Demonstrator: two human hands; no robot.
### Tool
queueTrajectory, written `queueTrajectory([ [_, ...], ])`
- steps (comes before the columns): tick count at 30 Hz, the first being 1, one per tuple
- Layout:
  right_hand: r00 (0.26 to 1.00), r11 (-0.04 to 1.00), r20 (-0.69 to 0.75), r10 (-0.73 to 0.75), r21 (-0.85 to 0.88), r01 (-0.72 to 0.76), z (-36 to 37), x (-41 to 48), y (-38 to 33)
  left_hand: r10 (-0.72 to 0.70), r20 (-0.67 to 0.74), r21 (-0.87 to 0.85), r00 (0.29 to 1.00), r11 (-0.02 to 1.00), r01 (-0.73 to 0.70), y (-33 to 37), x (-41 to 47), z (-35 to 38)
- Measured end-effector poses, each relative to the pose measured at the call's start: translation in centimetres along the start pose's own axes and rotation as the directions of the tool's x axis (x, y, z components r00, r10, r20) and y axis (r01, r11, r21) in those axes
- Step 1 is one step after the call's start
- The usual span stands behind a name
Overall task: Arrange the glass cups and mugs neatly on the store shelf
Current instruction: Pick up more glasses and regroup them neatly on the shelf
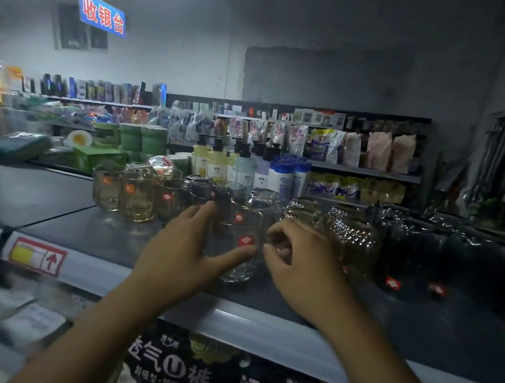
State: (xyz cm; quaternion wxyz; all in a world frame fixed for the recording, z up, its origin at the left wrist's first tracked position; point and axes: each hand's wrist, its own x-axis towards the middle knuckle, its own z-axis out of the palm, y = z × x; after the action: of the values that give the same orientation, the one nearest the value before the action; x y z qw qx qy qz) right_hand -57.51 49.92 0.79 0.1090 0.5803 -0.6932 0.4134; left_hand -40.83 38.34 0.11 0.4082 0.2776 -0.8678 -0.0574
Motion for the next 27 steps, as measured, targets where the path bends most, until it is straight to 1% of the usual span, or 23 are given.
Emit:
queueTrajectory([
  [2,1.000,1.000,0.018,0.020,-0.011,-0.020,0.4,0.0,-0.2,-0.012,-0.064,-0.104,0.998,0.995,0.006,-0.3,-0.2,0.0],
  [5,1.000,0.999,-0.011,0.025,-0.034,-0.025,0.4,0.8,-0.4,-0.027,-0.102,-0.141,0.994,0.990,0.012,-2.3,-0.6,-0.8],
  [9,0.999,0.996,-0.041,0.008,-0.084,-0.011,1.0,2.1,-1.5,-0.055,-0.107,-0.118,0.993,0.992,0.043,-5.8,-0.9,-2.3],
  [12,0.999,0.991,-0.037,0.006,-0.134,-0.011,1.9,3.2,-2.8,-0.089,-0.103,-0.168,0.991,0.983,0.070,-8.4,-0.9,-3.2],
  [15,0.999,0.985,-0.012,0.052,-0.161,-0.053,3.0,4.4,-3.6,-0.102,-0.059,-0.222,0.993,0.971,0.086,-10.8,-0.6,-4.0],
  [18,0.991,0.968,0.034,0.127,-0.220,-0.117,4.0,5.3,-3.8,-0.097,-0.060,-0.244,0.993,0.966,0.080,-12.5,-0.2,-4.6],
  [24,0.988,0.963,-0.046,0.145,-0.221,-0.152,5.1,5.6,-4.2,-0.042,-0.058,-0.242,0.997,0.970,0.027,-13.9,0.3,-3.9],
  [25,0.986,0.961,-0.059,0.153,-0.225,-0.163,5.1,5.4,-4.3,-0.036,-0.074,-0.243,0.997,0.970,0.017,-13.9,0.4,-3.8],
  [27,0.985,0.957,-0.086,0.149,-0.238,-0.165,5.2,5.1,-4.6,-0.024,-0.153,-0.231,0.988,0.973,-0.012,-14.0,0.7,-3.6],
])
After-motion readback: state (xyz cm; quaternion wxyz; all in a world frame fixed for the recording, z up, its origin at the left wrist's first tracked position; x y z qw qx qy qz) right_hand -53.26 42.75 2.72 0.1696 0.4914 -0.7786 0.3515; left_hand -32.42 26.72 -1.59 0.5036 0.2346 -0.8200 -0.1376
